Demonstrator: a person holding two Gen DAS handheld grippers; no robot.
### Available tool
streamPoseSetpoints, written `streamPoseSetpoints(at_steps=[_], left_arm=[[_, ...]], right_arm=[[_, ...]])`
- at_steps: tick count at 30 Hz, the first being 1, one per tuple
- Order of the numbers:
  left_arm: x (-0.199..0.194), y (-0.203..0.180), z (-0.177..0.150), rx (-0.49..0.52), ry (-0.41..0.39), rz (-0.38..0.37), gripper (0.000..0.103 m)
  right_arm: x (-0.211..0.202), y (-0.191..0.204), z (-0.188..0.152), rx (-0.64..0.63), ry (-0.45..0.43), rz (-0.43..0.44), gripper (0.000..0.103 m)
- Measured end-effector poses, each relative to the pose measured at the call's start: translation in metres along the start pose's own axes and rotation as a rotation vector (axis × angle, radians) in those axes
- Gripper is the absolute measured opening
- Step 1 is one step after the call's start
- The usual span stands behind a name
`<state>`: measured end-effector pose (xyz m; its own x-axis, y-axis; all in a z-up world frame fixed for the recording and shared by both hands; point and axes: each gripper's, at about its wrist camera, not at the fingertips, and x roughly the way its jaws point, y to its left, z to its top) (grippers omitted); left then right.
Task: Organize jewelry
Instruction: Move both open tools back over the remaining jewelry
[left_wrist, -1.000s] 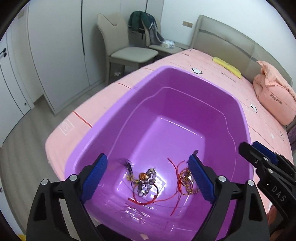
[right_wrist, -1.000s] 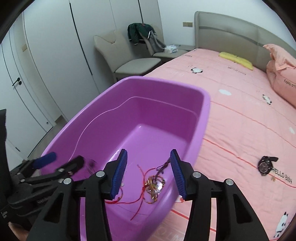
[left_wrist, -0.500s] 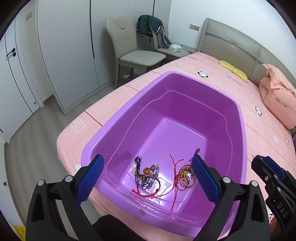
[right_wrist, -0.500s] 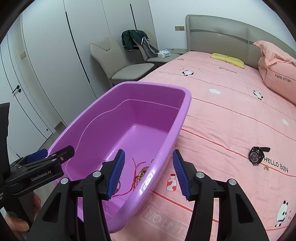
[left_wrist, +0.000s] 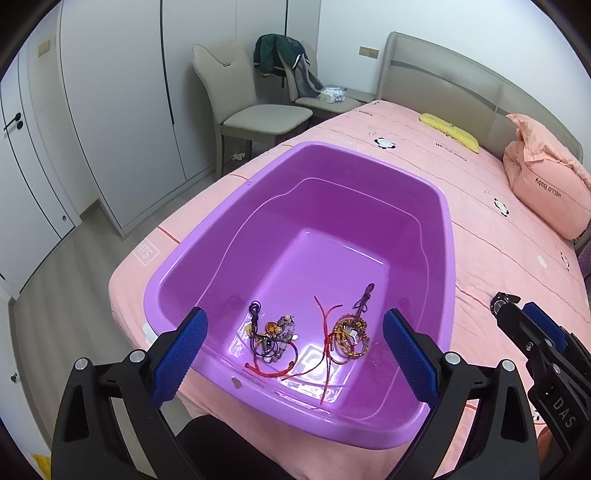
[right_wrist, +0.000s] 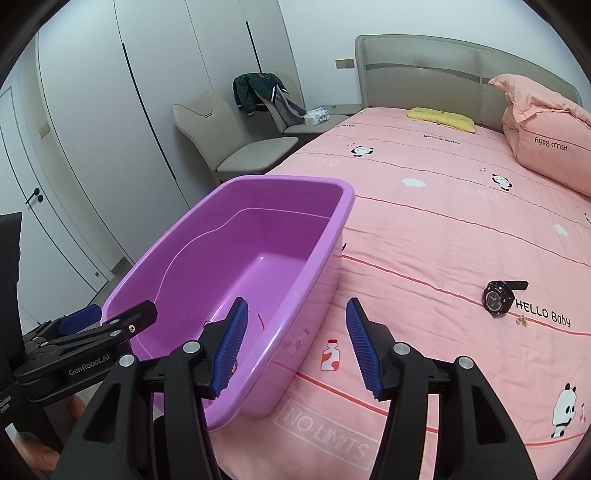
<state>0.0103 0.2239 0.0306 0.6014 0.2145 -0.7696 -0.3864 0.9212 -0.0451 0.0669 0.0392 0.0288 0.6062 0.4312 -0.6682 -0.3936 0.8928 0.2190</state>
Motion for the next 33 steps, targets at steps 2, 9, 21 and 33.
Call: streamPoseSetpoints(at_steps=[2,9,21,33], left_arm=[[-0.003,-0.006,-0.001,0.01,-0.004,-0.002,0.094],[-0.013,-0.027,-0.005,0.054,-0.012,-0.024,0.094],[-0.022,-0.062,-0.011,0.112,-0.015,-0.062,0.094],[-0.03,-0.114,-0.029,0.2,-0.004,-0.115,0.094]], right_arm=[[-0.005,-0.004,-0.001,0.007,-0.007,-0.001,0.053],[-0.025,-0.019,-0.003,0.037,-0.044,-0.008,0.054],[-0.049,-0.056,-0.021,0.106,-0.066,-0.045,0.055],[-0.072,-0.097,-0.04,0.177,-0.089,-0.087,0.055]])
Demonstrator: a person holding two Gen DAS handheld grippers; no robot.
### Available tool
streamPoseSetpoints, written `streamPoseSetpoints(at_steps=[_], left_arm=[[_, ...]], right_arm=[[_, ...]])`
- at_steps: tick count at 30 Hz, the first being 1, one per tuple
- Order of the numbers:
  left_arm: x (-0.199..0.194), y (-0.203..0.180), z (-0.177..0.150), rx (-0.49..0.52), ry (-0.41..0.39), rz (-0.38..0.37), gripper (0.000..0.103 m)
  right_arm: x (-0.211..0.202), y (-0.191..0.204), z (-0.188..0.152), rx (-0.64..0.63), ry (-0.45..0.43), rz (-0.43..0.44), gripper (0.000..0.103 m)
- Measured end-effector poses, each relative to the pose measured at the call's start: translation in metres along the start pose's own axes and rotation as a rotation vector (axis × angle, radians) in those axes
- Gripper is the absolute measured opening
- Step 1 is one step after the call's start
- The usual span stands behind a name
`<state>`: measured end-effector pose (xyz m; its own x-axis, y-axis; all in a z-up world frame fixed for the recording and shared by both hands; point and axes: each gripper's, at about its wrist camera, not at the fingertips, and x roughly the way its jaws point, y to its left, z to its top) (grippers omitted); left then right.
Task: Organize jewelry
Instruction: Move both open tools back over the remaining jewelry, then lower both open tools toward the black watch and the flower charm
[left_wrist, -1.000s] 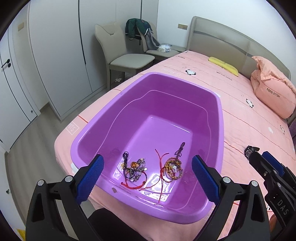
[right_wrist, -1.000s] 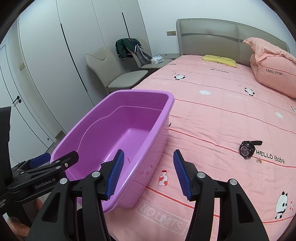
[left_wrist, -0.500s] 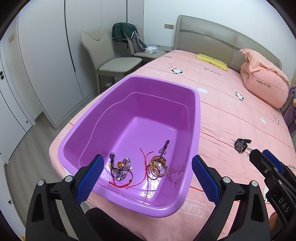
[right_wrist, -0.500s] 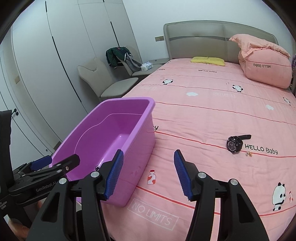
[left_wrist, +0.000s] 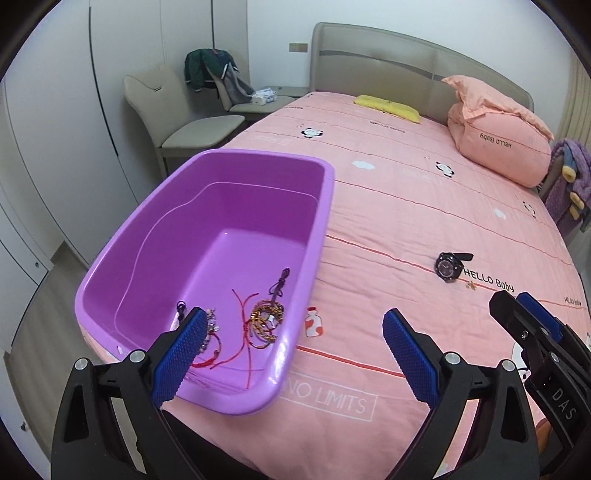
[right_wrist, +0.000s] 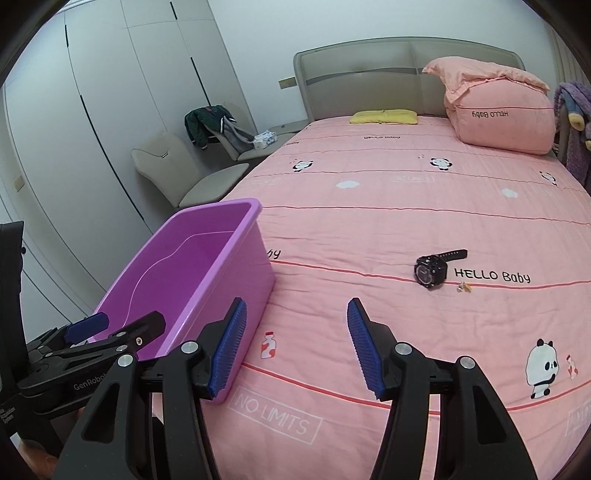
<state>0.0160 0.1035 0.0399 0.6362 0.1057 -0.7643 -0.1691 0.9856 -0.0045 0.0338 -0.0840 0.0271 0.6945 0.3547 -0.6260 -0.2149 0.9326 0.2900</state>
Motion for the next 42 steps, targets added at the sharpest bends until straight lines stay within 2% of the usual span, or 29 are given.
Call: streamPoseSetpoints(at_steps=[20,33,42], left_arm=[[0.031,-0.078,-0.014,0.115,0.052,-0.086,0.094],[0.097,-0.146,-0.011,0.197,0.093,-0.161,0.094],[0.162,-0.196,-0.007,0.257,0.096,-0.201,0.095]], right_arm=[[-0.015,-0.09,-0.022,0.132,-0.001,-0.123,0.055],[0.02,-0.169,-0.033,0.211,0.032,-0.27,0.055],[0.073,-0.22,-0.032,0.227,0.067,-0.302,0.055]])
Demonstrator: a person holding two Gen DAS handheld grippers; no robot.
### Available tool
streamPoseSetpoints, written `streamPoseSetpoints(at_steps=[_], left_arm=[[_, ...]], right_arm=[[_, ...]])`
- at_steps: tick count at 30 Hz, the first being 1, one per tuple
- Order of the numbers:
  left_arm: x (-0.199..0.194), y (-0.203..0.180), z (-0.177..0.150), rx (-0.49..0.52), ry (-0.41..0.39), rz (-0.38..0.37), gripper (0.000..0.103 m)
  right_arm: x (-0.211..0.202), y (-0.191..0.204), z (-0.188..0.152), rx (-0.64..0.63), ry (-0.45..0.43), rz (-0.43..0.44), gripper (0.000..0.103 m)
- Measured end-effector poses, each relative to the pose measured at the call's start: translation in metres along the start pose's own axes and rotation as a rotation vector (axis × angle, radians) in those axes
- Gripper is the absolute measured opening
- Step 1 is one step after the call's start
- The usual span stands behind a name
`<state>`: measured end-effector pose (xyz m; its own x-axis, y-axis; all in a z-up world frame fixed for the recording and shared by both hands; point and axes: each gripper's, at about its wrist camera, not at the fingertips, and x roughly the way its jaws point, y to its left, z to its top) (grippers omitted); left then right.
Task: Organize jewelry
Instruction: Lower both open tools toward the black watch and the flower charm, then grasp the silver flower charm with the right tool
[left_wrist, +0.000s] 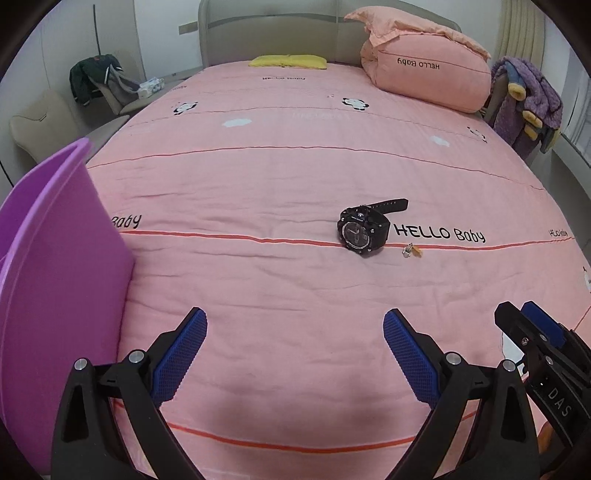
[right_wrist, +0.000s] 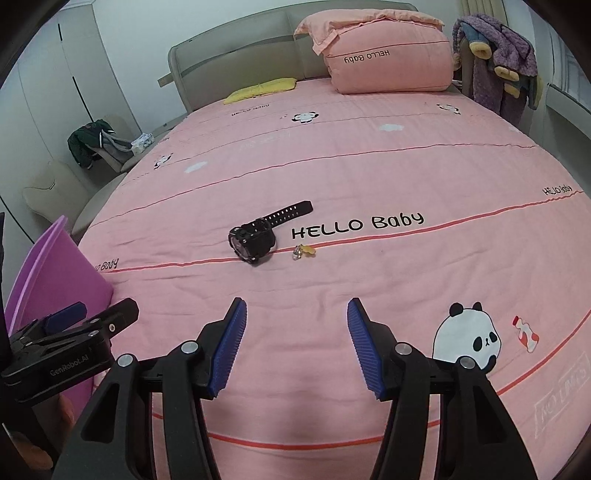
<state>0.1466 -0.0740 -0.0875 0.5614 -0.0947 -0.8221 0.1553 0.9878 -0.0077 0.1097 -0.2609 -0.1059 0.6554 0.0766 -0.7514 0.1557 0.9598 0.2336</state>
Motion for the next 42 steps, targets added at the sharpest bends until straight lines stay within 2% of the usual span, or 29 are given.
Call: streamPoseSetpoints(at_steps=[9,16,20,26,42], left_arm=[[0.067,-0.018,0.016,0.021,0.003,-0.049,0.095],[0.099,-0.025,0.021,0.018,0.015,-0.066,0.095],[0.113,-0.032,0.022,0.048,0.019,-0.053,0.095],[0.126,-0.034,0.025,0.05,0.028,-0.059,0.094],[0.145,-0.037,0.031,0.079,0.031,-0.046,0.094]], right_arm=[[0.065,-0.013,0.015,-0.013,0.026,0.005,0.055],[0.107,-0.022,0.022,-0.012,0.048,0.002,0.055],[0.125,-0.024,0.026,-0.014,0.062,0.003,0.055],[0.143,-0.025,0.033,-0.047,0.067,-0.022,0.055],[0.173,-0.014,0.047,-0.174,0.072,-0.02,0.054]])
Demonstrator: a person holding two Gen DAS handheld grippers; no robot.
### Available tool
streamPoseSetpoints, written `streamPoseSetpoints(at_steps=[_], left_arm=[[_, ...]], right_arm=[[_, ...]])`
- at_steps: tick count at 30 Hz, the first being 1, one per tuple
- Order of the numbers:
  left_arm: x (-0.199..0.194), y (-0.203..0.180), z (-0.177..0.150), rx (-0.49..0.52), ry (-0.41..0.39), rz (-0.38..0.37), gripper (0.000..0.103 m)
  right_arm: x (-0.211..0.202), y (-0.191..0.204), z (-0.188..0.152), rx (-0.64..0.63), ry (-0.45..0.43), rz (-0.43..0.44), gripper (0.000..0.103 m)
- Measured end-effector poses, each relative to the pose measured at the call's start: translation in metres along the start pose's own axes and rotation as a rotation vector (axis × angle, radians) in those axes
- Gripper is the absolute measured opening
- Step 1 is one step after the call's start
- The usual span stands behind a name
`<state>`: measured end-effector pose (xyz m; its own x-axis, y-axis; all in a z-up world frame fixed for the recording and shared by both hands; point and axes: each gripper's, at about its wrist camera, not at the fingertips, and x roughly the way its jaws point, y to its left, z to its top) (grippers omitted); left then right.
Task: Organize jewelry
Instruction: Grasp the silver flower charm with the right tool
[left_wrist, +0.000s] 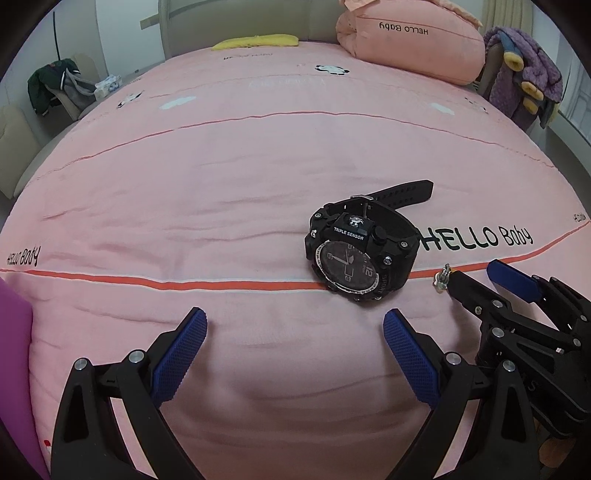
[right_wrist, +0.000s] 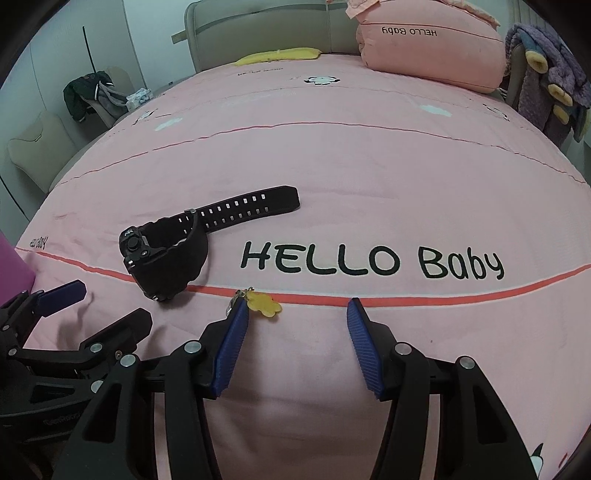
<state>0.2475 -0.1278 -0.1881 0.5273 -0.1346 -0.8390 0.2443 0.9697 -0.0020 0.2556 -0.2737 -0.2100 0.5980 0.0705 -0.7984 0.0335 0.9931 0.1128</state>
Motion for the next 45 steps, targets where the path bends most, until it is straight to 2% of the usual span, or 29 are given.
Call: streamPoseSetpoints(at_steps=[5,8,11,12,18,23,29,30,32,33,34,45], left_arm=[[0.004,0.0,0.002,-0.008,0.004,0.0,0.094],[0.006,-0.004,0.002,0.001,0.008,-0.007,0.094],[0.006,-0.007,0.004,0.011,-0.003,-0.015,0.095],[0.006,-0.009,0.005,0.01,-0.008,-0.019,0.095],[0.011,-0.011,0.01,-0.004,-0.01,-0.025,0.095],[0.012,-0.012,0.01,0.012,-0.014,-0.012,0.095],[0.013,-0.011,0.01,0.014,-0.015,-0.011,0.095],[0.014,-0.011,0.01,0.015,-0.015,-0.01,0.095],[0.014,-0.011,0.01,0.016,-0.016,-0.01,0.095],[0.014,-0.011,0.01,0.017,-0.017,-0.01,0.095],[0.014,-0.011,0.009,0.017,-0.017,-0.01,0.095],[0.017,-0.01,0.009,0.02,-0.014,-0.011,0.095]], right_arm=[[0.007,0.002,0.007,-0.023,0.007,0.016,0.047],[0.01,0.006,0.007,-0.044,0.012,0.015,0.031],[0.011,0.007,0.007,-0.051,0.012,0.029,0.005],[0.011,0.007,0.006,-0.049,0.011,0.029,0.0],[0.008,-0.008,0.006,0.029,-0.002,0.104,0.0],[0.011,-0.019,0.009,0.121,0.025,0.179,0.0],[0.011,-0.021,0.011,0.154,0.041,0.2,0.001],[0.011,-0.02,0.011,0.157,0.045,0.202,0.002],[0.007,-0.021,0.011,0.168,0.041,0.211,0.018],[0.004,-0.021,0.012,0.172,0.03,0.213,0.033],[0.001,-0.02,0.012,0.169,0.016,0.209,0.038],[0.008,-0.002,0.016,0.11,0.04,0.157,0.038]])
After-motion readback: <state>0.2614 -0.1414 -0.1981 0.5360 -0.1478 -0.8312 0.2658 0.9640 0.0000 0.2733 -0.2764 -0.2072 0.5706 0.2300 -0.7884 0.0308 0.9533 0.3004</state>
